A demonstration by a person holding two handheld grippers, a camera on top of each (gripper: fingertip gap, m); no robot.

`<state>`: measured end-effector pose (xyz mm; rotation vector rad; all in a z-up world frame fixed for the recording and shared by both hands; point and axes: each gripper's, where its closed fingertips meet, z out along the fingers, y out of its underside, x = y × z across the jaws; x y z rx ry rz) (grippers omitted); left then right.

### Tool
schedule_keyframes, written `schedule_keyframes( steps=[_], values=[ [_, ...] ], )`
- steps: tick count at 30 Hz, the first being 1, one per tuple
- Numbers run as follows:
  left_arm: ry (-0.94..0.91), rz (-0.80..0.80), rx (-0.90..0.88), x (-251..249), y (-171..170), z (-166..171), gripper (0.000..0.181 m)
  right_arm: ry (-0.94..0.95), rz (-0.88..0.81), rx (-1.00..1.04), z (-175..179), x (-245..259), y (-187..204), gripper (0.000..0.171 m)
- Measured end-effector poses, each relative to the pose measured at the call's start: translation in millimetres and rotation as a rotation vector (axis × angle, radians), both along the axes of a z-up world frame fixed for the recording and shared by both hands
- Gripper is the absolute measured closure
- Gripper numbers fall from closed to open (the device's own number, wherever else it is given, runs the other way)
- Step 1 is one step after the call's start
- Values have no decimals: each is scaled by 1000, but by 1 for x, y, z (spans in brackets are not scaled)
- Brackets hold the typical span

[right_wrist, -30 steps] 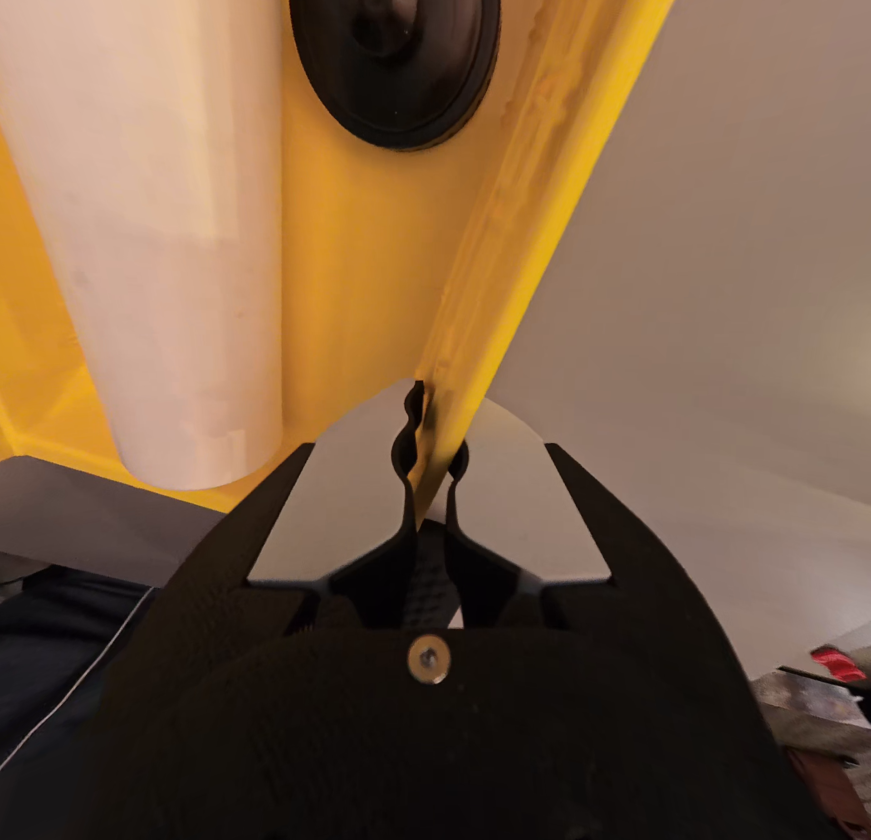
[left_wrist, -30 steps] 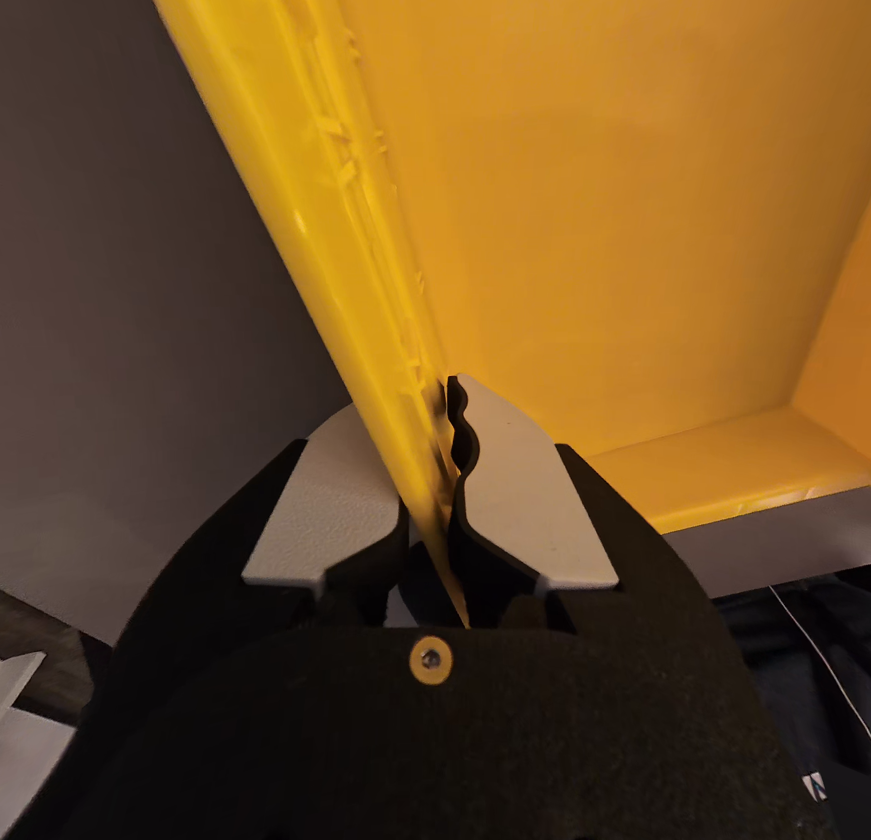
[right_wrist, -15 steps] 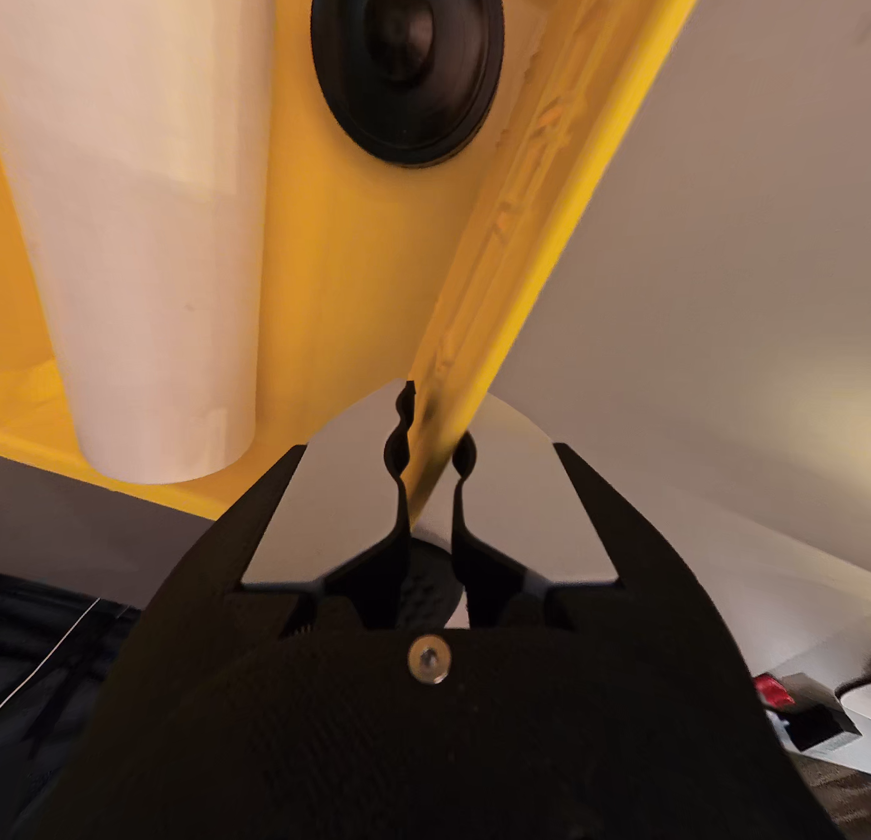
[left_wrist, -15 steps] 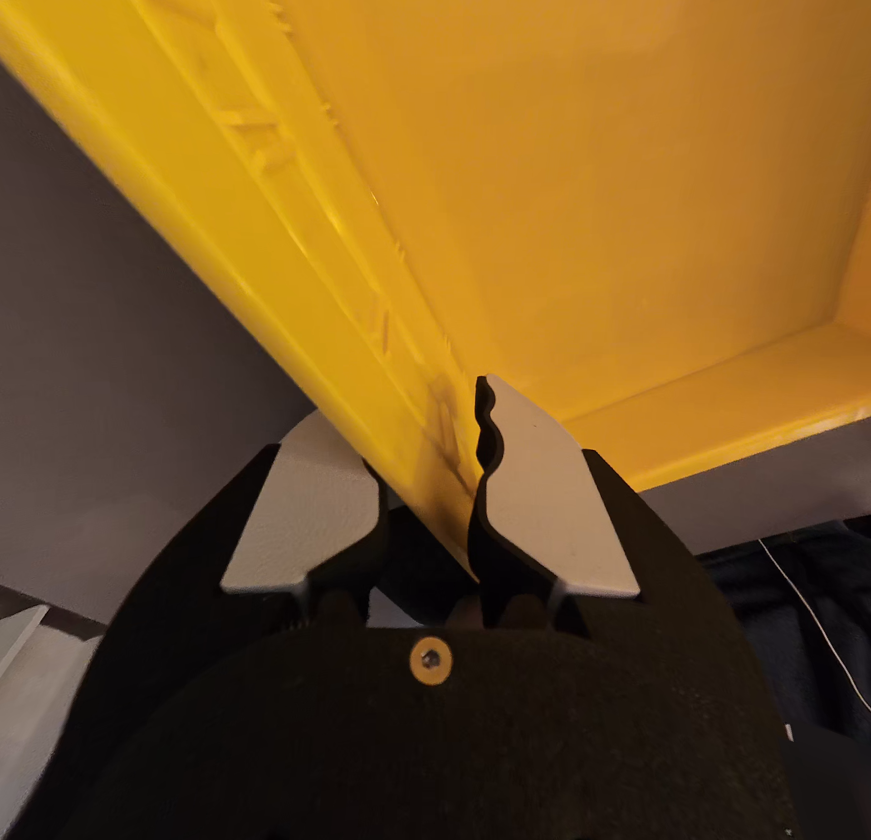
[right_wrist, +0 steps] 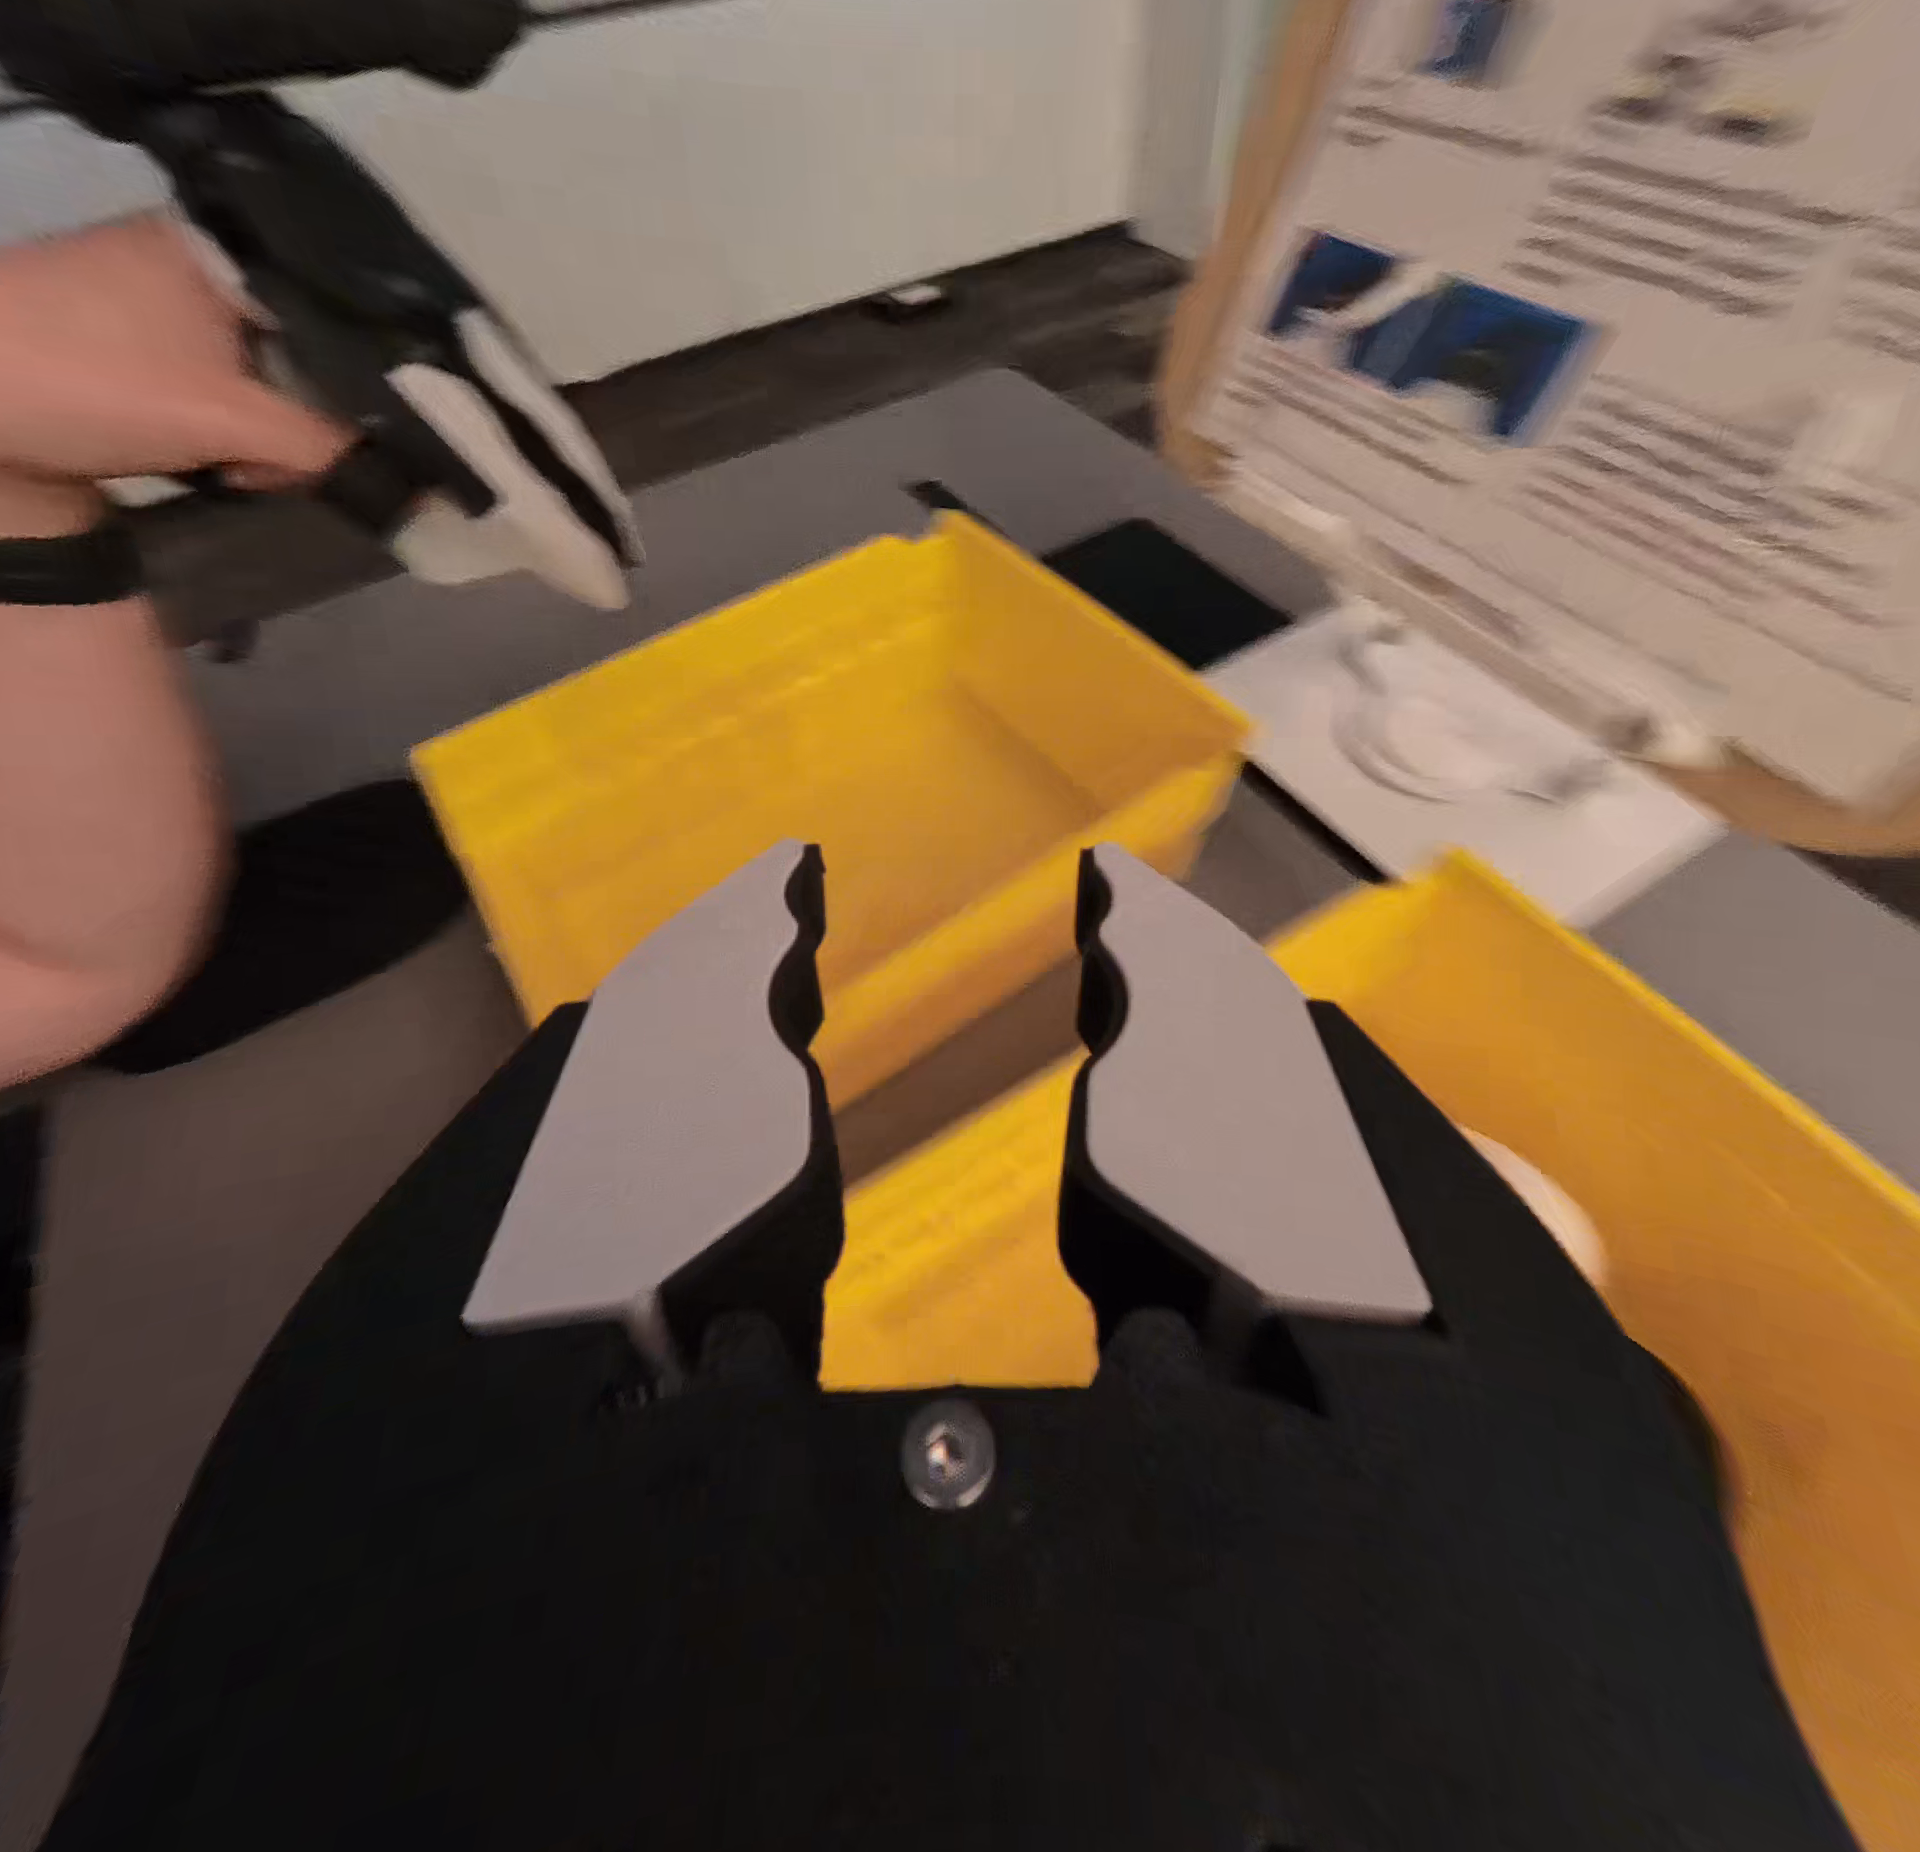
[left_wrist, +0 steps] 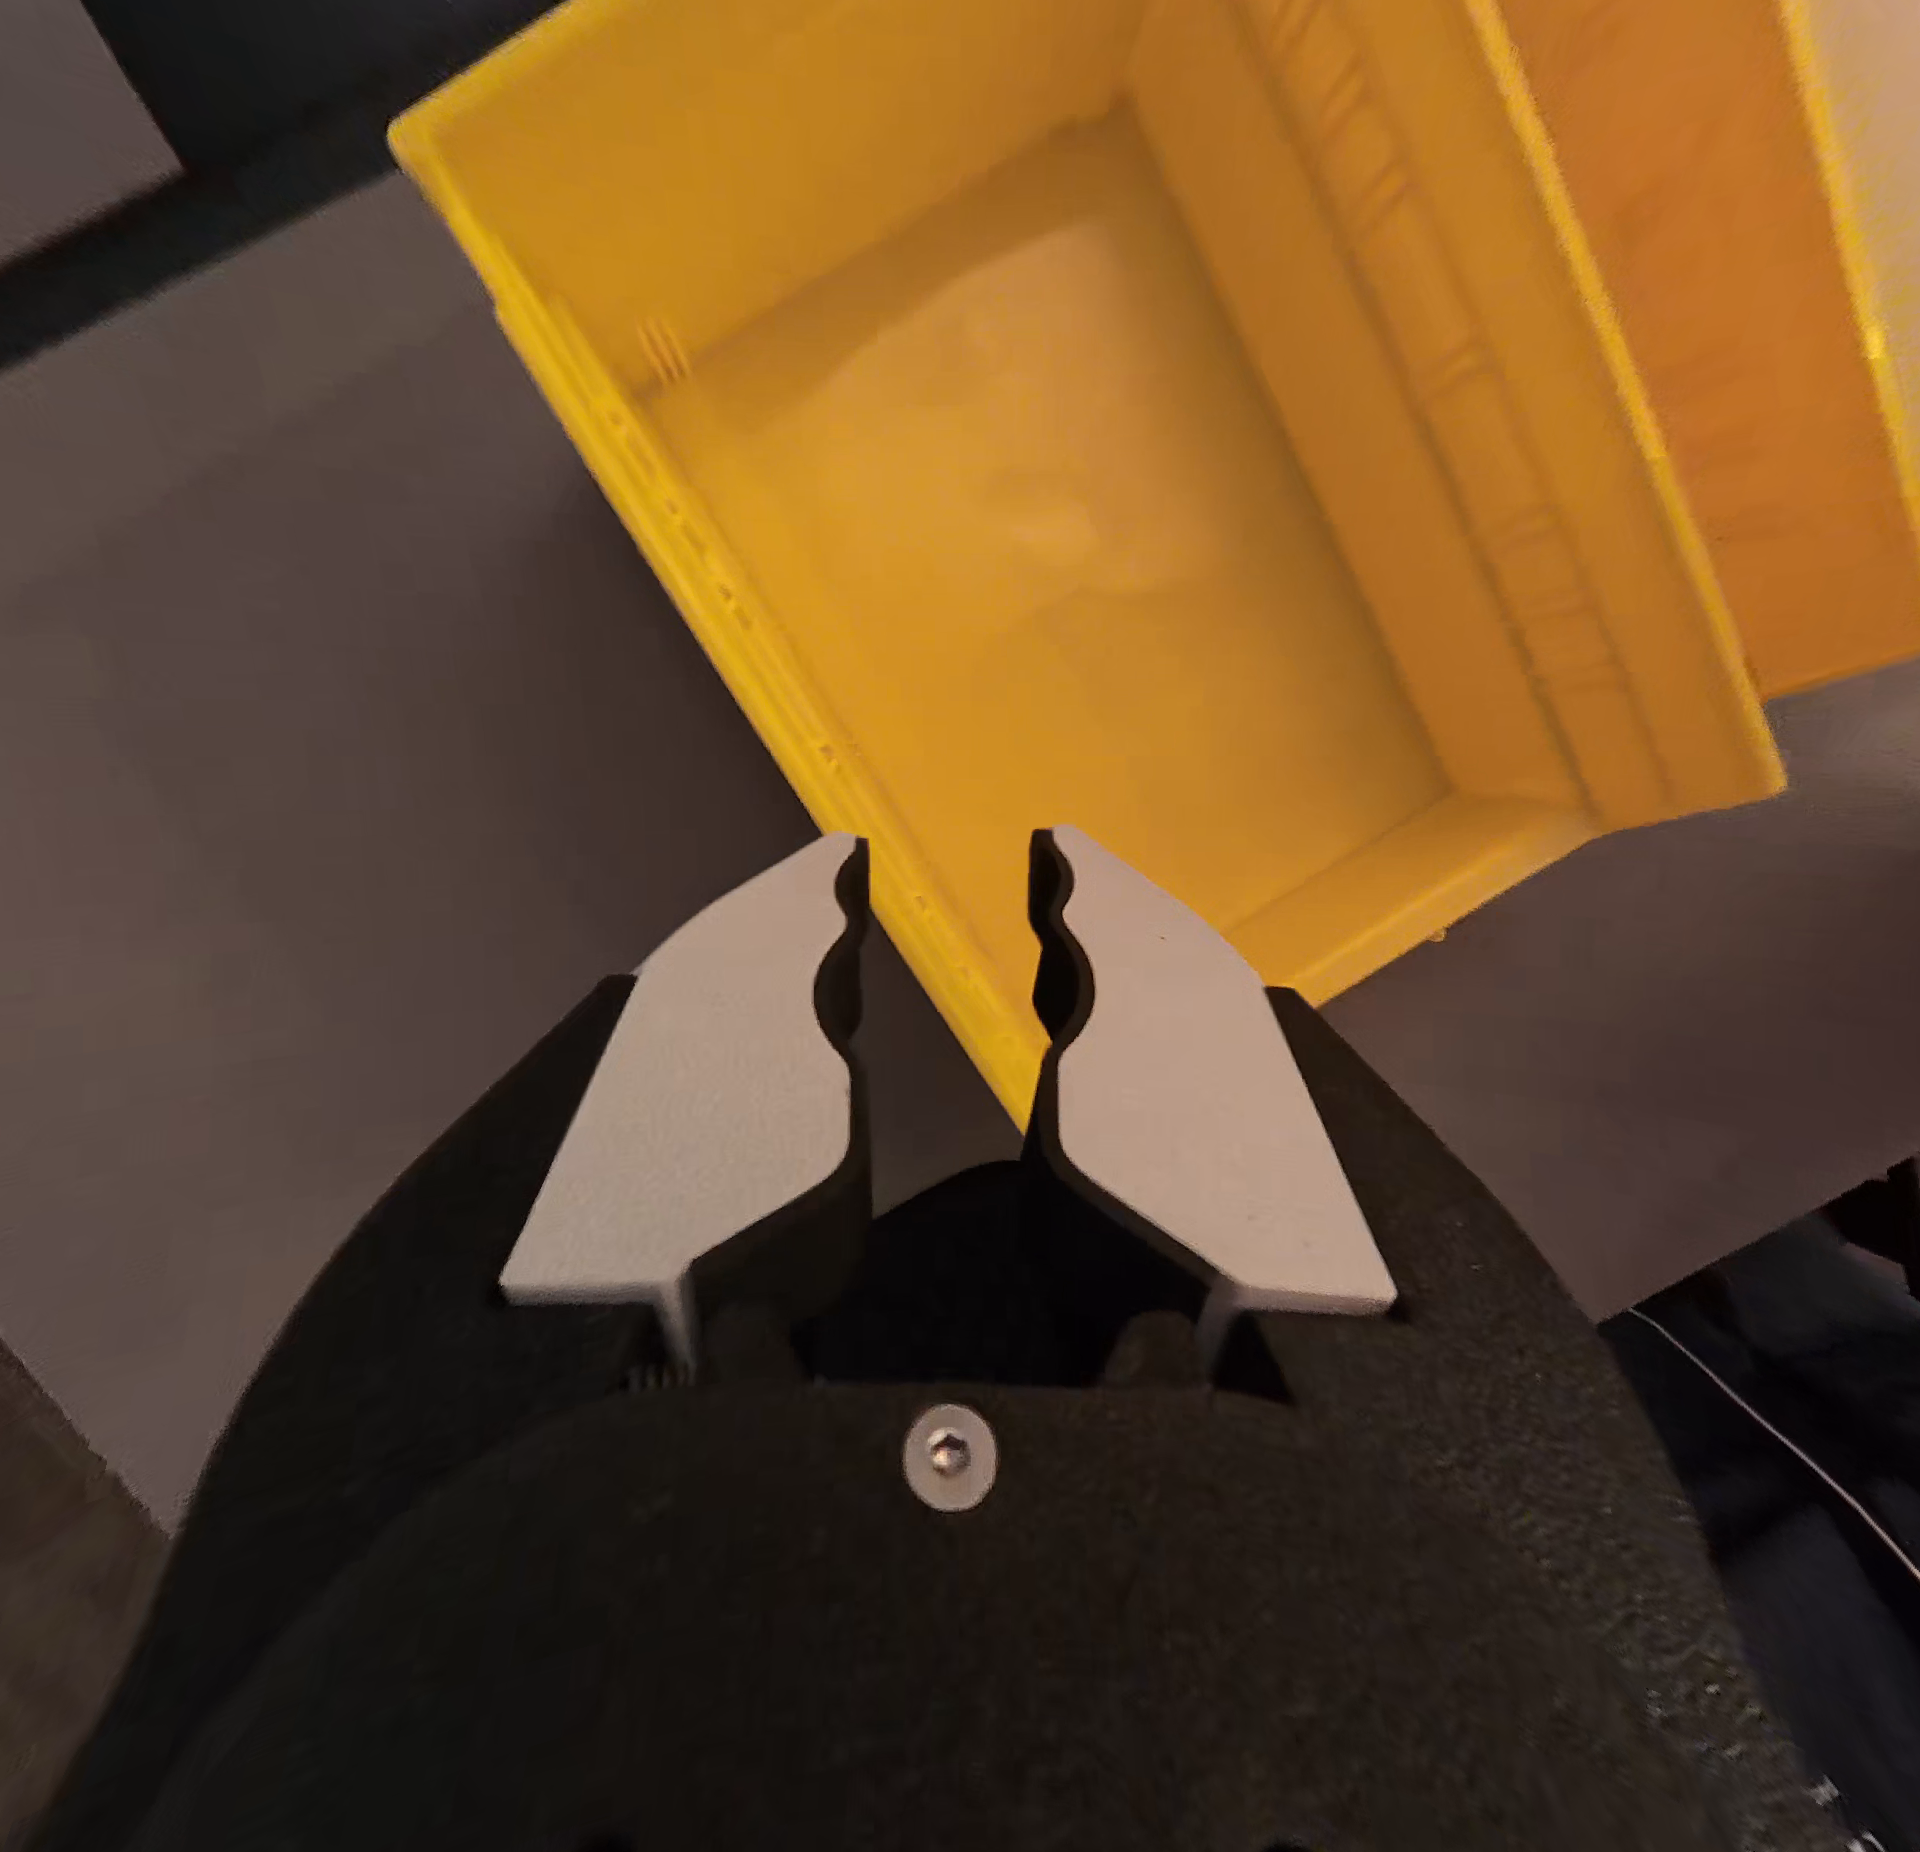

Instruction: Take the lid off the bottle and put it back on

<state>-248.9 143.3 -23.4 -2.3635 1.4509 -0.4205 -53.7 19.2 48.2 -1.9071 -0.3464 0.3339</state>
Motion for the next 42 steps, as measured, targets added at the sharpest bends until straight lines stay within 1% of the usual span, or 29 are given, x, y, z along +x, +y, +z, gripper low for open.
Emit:
schedule_keyframes(
  steps=[1, 3, 6, 9, 11, 13, 14, 15, 19, 20, 21, 26, 27, 29, 31, 33, 34, 37, 39, 42],
  values=[
    [-17, -20, 9, 2, -3, 4, 153, 16, 32, -59, -12, -18, 7, 124],
    [-38, -51, 13, 4, -9, 9, 153, -31, 2, -249, -45, -35, 24, 124],
    [-50, -80, 10, 6, -15, 12, 153, -169, -140, -393, -77, -28, 57, 126],
    [-63, -100, 3, 5, -19, 15, 153, -235, -252, -524, -96, -14, 86, 127],
    [-80, -101, 1, 3, -19, 18, 153, -258, -306, -634, -112, -6, 97, 127],
    [-99, -99, 0, 1, -19, 22, 153, -240, -310, -748, -128, -10, 100, 128],
    [-108, -98, 0, -1, -18, 24, 153, -274, -337, -786, -135, -5, 100, 130],
    [-117, -94, -1, -2, -18, 26, 153, -284, -355, -833, -142, -2, 99, 128],
    [-148, -83, 3, -7, -16, 33, 153, -99, -324, -1022, -175, -20, 90, 137],
    [-158, -84, 4, -7, -16, 35, 153, -110, -349, -1039, -180, -18, 89, 138],
    [-166, -85, 5, -7, -16, 37, 153, -139, -372, -1004, -179, -13, 94, 150],
    [-179, -90, 8, -8, -18, 40, 153, -214, -426, -958, -182, -9, 98, 147],
    [-179, -91, 10, -8, -18, 40, 153, -196, -426, -976, -181, -11, 98, 152],
    [-181, -93, 18, -7, -19, 41, 154, -92, -412, -1022, -180, -15, 100, 163],
    [-196, -96, 39, -6, -19, 45, 153, 17, -365, -1083, -180, -24, 101, 165],
    [-241, -93, 70, -3, -18, 55, 153, 31, -347, -1132, -180, -27, 102, 167],
    [-274, -85, 91, -2, -17, 62, 153, 24, -333, -1158, -178, -30, 101, 165],
    [-383, -14, 215, -3, -5, 91, 140, -22, -302, -1209, -164, -38, 102, 164],
    [-485, 64, 343, -10, 5, 120, 139, -74, -303, -1209, -144, -37, 105, 164],
    [-736, 135, 463, -25, 1, 170, 140, -70, -304, -1163, -104, -32, 112, 165]
  ],
)
